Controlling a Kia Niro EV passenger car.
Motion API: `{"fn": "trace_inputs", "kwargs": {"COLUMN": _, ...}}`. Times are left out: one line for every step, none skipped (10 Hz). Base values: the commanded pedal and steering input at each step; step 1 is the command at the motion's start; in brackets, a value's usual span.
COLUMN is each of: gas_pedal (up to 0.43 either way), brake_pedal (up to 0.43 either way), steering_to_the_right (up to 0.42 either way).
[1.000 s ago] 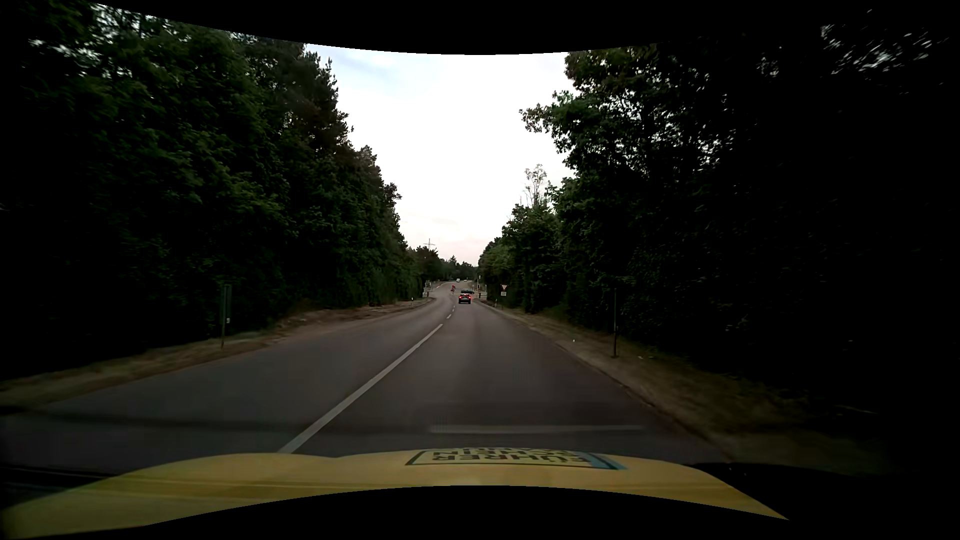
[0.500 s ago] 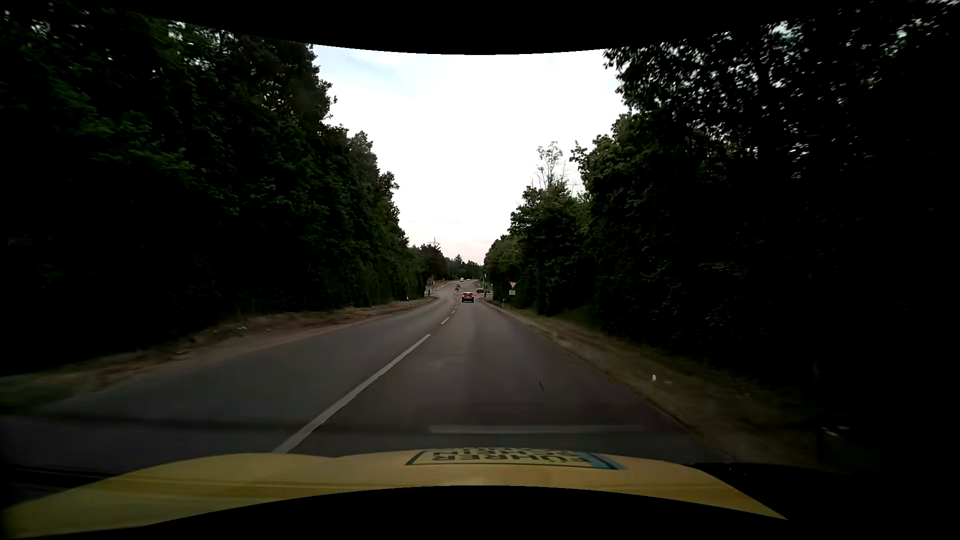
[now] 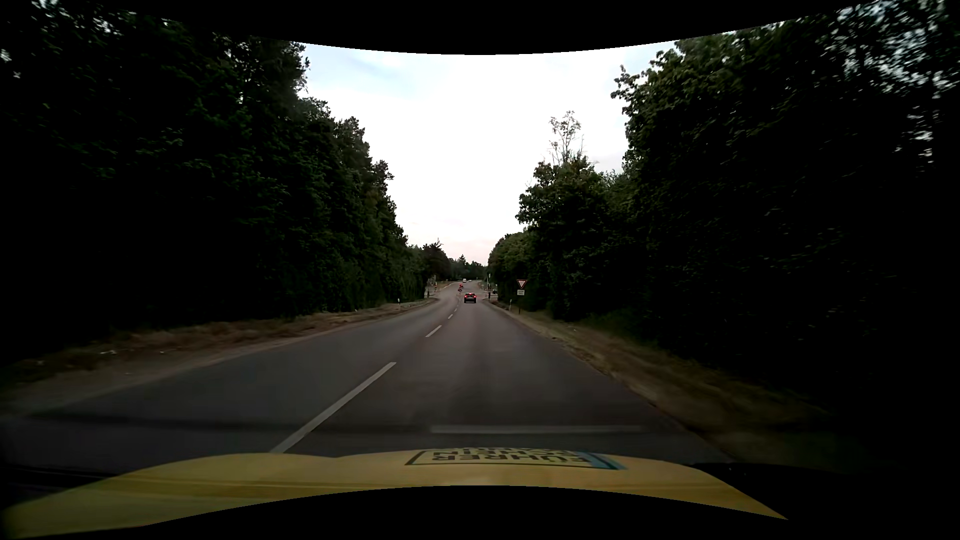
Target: Follow the waypoints while adhering to traffic rules and regulations
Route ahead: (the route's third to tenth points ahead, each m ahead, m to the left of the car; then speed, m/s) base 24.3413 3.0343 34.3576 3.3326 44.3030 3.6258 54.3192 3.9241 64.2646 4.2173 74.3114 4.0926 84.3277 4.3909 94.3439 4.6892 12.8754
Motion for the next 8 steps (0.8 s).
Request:
{"fn": "trace_inputs", "kwargs": {"gas_pedal": 0.000, "brake_pedal": 0.000, "steering_to_the_right": -0.006}}
{"fn": "trace_inputs", "kwargs": {"gas_pedal": 0.000, "brake_pedal": 0.000, "steering_to_the_right": -0.006}}
{"fn": "trace_inputs", "kwargs": {"gas_pedal": 0.000, "brake_pedal": 0.000, "steering_to_the_right": -0.006}}
{"fn": "trace_inputs", "kwargs": {"gas_pedal": 0.000, "brake_pedal": 0.000, "steering_to_the_right": -0.006}}
{"fn": "trace_inputs", "kwargs": {"gas_pedal": 0.000, "brake_pedal": 0.000, "steering_to_the_right": -0.006}}
{"fn": "trace_inputs", "kwargs": {"gas_pedal": 0.000, "brake_pedal": 0.000, "steering_to_the_right": -0.005}}
{"fn": "trace_inputs", "kwargs": {"gas_pedal": 0.000, "brake_pedal": 0.000, "steering_to_the_right": -0.006}}
{"fn": "trace_inputs", "kwargs": {"gas_pedal": 0.000, "brake_pedal": 0.000, "steering_to_the_right": -0.005}}
